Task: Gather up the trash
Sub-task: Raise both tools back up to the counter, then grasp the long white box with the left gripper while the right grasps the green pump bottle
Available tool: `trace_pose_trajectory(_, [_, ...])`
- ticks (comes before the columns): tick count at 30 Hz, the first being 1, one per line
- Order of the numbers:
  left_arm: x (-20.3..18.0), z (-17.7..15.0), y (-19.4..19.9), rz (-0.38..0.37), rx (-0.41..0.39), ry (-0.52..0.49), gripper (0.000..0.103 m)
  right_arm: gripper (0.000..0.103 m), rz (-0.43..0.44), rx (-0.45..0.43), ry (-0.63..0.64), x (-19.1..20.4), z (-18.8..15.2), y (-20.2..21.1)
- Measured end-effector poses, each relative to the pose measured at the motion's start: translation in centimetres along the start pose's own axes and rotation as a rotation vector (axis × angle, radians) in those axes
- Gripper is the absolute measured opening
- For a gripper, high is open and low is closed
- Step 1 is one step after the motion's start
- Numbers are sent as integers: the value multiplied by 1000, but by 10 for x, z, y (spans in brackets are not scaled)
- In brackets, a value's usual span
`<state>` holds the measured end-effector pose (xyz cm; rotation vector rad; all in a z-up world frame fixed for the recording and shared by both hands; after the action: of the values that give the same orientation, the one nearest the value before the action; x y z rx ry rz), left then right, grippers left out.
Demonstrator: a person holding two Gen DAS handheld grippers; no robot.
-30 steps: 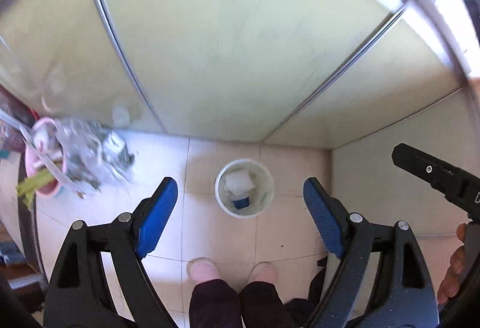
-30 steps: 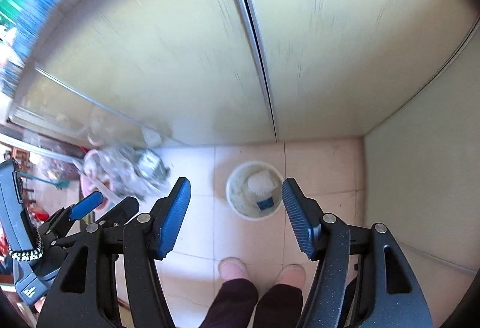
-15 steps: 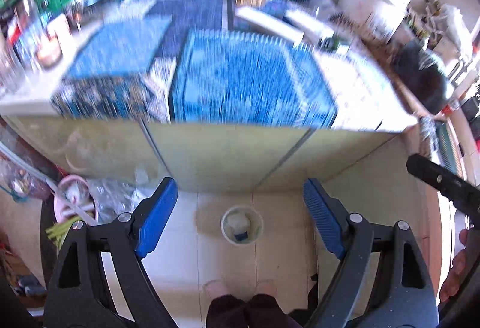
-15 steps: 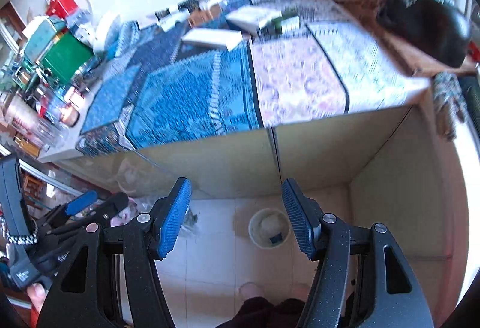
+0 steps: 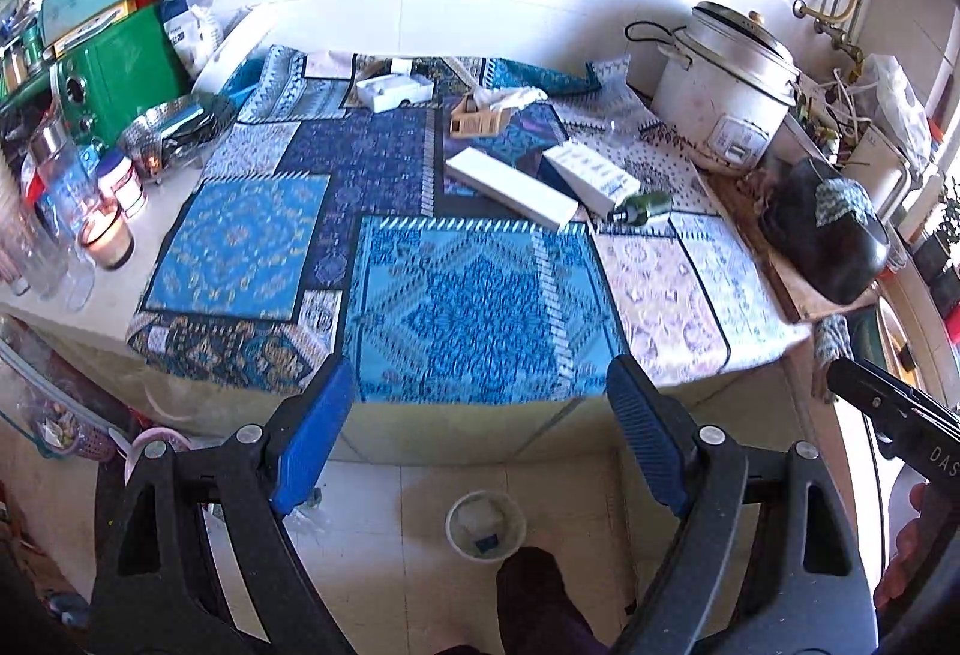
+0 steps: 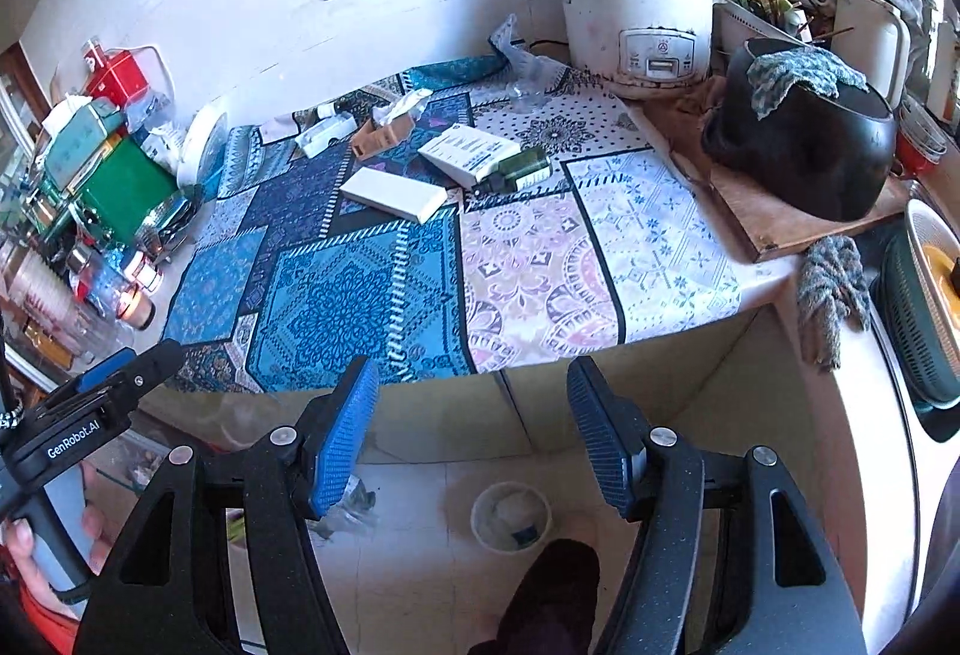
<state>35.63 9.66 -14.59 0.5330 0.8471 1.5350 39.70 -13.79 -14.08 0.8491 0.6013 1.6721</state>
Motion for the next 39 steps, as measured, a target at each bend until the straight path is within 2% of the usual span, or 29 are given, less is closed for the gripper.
trace_pose_trajectory(6, [-19, 55, -40, 13, 6, 56, 86, 62, 8, -9, 25, -33, 56, -24])
trace_pose_trajectory(9, [-30, 81, -65, 47, 22, 85, 87, 62, 16, 11, 40, -47, 82, -39])
trace_pose_trajectory(13, [-40, 102, -103, 67, 47, 138, 92, 62, 26, 34, 95, -63, 107, -64])
trace_pose_trajectory(17, [-53, 118, -149, 73, 114, 160, 93, 62, 14, 79, 93, -79, 125, -94])
trace_pose_trajectory(21, [-65, 130, -198, 72, 181, 138, 93, 62, 29, 118, 44, -90, 133, -118])
trace_pose_trajectory(28, [-77, 142, -278, 50, 292, 95, 93, 62, -46, 183, -33, -97, 135, -159])
trace_pose_trajectory(33, [-75, 141, -307, 81, 331, 77, 93, 62, -51, 224, -93, -88, 133, -178])
trace_pose_trajectory(37, [-69, 134, -321, 114, 349, 56, 95, 62, -60, 257, -71, -72, 131, -198])
trace_pose_trajectory(39, [-63, 133, -318, 106, 335, 55, 96, 62, -41, 270, -74, -64, 131, -208])
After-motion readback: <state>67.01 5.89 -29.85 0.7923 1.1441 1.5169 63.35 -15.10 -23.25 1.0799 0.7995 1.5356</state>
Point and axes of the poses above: each gripper's, at about its wrist camera, not at the fingertips, and y roughly against the way its jaws point, x to its left, z to its top, the point moved 2 cm from there along -y, roughly the way its jaws point, and after that the axes turned 1 degree about y, right-handed, at the moved point
